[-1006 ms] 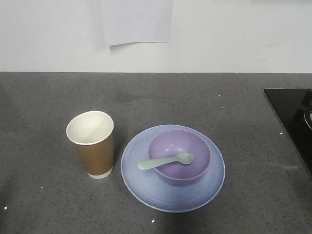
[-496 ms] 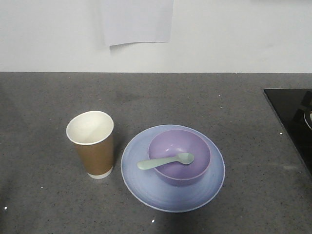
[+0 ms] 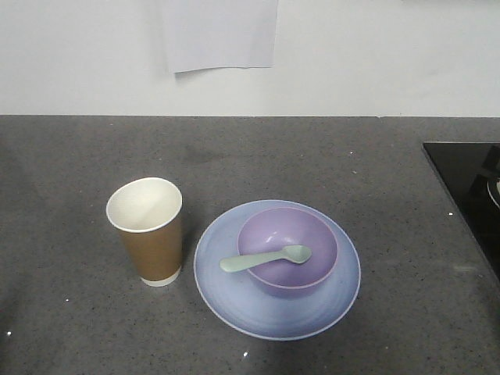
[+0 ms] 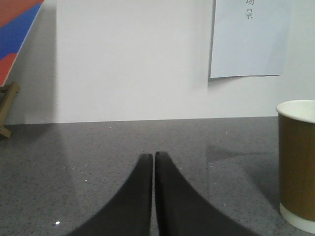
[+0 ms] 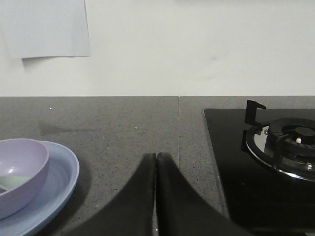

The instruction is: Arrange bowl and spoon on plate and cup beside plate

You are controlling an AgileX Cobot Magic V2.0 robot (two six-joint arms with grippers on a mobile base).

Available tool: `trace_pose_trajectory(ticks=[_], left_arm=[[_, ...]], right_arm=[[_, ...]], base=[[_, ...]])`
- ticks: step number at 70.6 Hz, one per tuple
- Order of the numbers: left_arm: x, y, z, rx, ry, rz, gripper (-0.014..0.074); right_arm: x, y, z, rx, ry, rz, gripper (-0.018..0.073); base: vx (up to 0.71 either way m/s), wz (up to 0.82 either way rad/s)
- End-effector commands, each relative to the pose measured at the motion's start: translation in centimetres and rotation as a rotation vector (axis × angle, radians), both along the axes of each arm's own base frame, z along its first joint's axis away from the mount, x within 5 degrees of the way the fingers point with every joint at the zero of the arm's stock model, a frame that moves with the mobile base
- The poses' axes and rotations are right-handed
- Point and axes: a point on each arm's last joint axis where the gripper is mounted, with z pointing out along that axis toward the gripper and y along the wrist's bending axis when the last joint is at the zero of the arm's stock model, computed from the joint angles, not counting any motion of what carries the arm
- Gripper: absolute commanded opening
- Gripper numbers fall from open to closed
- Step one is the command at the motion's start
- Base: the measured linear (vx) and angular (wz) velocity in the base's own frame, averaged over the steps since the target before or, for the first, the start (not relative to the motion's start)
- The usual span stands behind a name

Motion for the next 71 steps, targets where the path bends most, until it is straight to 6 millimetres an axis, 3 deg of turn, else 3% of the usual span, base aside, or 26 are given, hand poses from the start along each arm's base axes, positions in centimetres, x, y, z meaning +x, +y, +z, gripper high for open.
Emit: trace_pose_trajectory(ticks=[1, 28, 71], left_arm=[[-0.2, 0.0, 1.0, -0.008, -0.093, -0.004, -0.0008], [-0.2, 0.0, 1.0, -0.008, -0.093, -0.004, -0.0006], [-0.2, 0.0, 1.0, -0.008, -0.093, -0.004, -0.0006]], right_arm=[[-0.3, 0.0, 0.1, -0.008, -0.155, 0.000, -0.0011], [0.6, 0.2, -4.4, 0.072, -0.190, 0.013, -0.0011], [0.6, 0.2, -4.4, 0.106, -0.193, 0.014, -0.0011]], base=[[0.00, 0.00], [0.00, 0.00], [0.00, 0.00]])
